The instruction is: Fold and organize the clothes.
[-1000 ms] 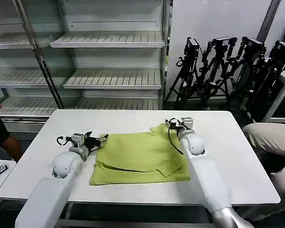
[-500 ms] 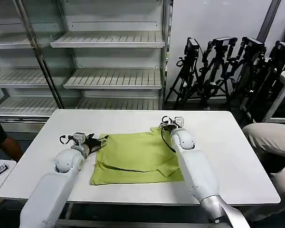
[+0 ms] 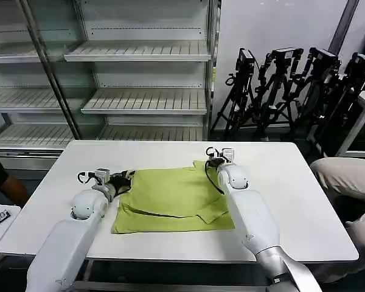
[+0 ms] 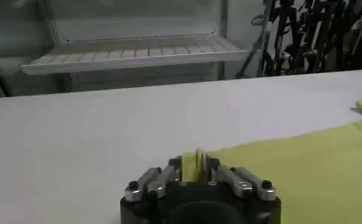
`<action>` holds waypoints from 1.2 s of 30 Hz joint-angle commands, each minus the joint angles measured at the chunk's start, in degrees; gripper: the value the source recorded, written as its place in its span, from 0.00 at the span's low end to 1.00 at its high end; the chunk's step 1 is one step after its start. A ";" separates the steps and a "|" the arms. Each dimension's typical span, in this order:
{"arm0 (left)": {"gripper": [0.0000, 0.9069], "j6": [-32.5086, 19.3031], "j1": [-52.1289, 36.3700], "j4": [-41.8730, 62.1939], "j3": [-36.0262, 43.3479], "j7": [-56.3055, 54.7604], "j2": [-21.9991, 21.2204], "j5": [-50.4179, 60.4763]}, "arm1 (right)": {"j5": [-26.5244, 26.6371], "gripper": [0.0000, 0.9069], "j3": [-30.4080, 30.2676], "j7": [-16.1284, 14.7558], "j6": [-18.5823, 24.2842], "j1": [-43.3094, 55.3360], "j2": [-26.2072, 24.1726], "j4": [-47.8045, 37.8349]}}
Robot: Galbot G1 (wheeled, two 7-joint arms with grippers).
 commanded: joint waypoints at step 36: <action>0.02 -1.23 27.36 -30.64 -13.52 -1.80 3.43 -0.11 | 11.86 0.00 3.50 1.50 -1.87 -35.37 -18.96 49.93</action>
